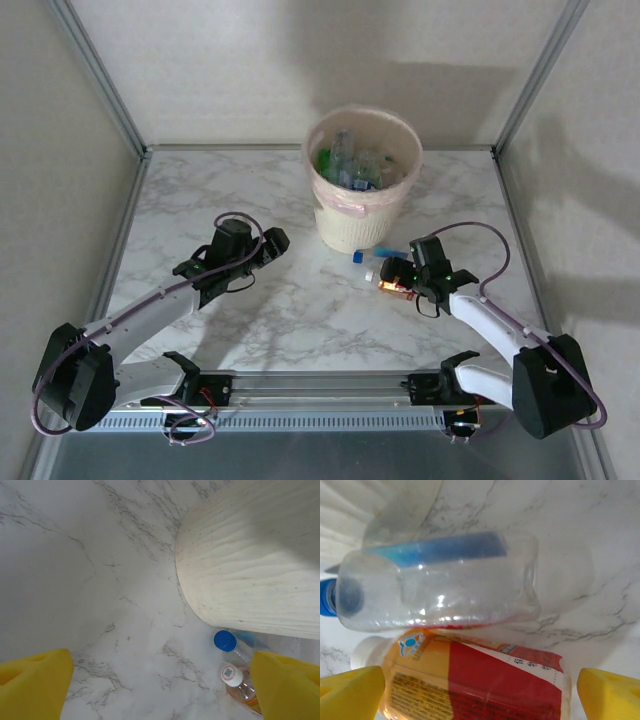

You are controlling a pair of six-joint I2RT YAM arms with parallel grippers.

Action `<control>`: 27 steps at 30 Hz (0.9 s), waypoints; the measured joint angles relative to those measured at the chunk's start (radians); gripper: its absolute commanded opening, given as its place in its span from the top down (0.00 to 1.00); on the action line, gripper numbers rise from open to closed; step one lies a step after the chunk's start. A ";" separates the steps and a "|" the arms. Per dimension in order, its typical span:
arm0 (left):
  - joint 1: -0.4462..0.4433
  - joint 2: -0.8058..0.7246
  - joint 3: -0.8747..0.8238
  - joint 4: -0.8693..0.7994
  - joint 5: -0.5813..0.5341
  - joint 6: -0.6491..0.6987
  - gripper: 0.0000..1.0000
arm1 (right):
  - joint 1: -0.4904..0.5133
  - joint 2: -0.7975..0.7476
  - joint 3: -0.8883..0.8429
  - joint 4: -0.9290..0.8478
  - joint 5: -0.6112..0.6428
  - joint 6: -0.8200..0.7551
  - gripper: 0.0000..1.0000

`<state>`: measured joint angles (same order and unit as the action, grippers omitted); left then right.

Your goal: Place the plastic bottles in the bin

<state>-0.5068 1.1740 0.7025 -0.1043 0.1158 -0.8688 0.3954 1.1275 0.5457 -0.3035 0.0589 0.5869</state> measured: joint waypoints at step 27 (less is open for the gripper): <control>0.000 0.018 0.000 0.003 0.000 0.000 0.09 | 0.384 -0.064 0.066 -0.172 0.108 0.135 0.01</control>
<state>-0.5068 1.1923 0.7029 -0.1009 0.1162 -0.8684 0.7795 1.0630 0.6113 -0.4759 0.1669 0.7216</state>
